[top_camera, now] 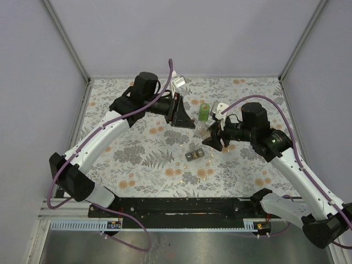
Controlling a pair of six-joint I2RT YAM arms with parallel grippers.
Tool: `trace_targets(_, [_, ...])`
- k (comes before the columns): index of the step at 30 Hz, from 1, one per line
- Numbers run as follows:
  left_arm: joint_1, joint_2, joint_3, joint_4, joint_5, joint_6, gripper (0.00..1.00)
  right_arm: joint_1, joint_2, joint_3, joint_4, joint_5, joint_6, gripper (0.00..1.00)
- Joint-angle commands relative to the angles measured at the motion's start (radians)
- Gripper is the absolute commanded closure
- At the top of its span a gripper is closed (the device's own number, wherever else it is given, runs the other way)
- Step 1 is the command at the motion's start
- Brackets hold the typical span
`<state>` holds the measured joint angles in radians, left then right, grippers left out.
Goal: Sort the pills into containers
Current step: Screw the lid of the pill bottle onto the pill bottle.
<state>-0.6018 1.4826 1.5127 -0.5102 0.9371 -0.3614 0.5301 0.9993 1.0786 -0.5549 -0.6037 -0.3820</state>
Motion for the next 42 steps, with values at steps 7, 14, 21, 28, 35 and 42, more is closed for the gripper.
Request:
trace_targets(7, [-0.015,-0.064,-0.082,0.161,0.124,0.258,0.68,-0.016,0.053,0.029,0.073,-0.254,0.115,1.0])
trace_targets(14, [-0.018,-0.088,-0.114,0.131,0.238,0.469,0.69,-0.056,0.099,0.04,0.127,-0.43,0.215,1.0])
trace_targets(21, [-0.018,-0.078,-0.088,-0.077,0.367,0.794,0.67,-0.067,0.143,0.05,0.171,-0.596,0.294,1.0])
trace_targets(28, [-0.019,-0.058,-0.02,-0.313,0.402,1.105,0.63,-0.073,0.171,0.043,0.28,-0.72,0.431,1.0])
trace_targets(35, [-0.036,-0.073,-0.016,-0.376,0.376,1.262,0.66,-0.073,0.193,-0.019,0.594,-0.789,0.693,1.0])
trace_targets(42, [-0.036,-0.077,0.001,-0.369,0.339,1.26,0.39,-0.074,0.196,-0.02,0.574,-0.78,0.672,1.0])
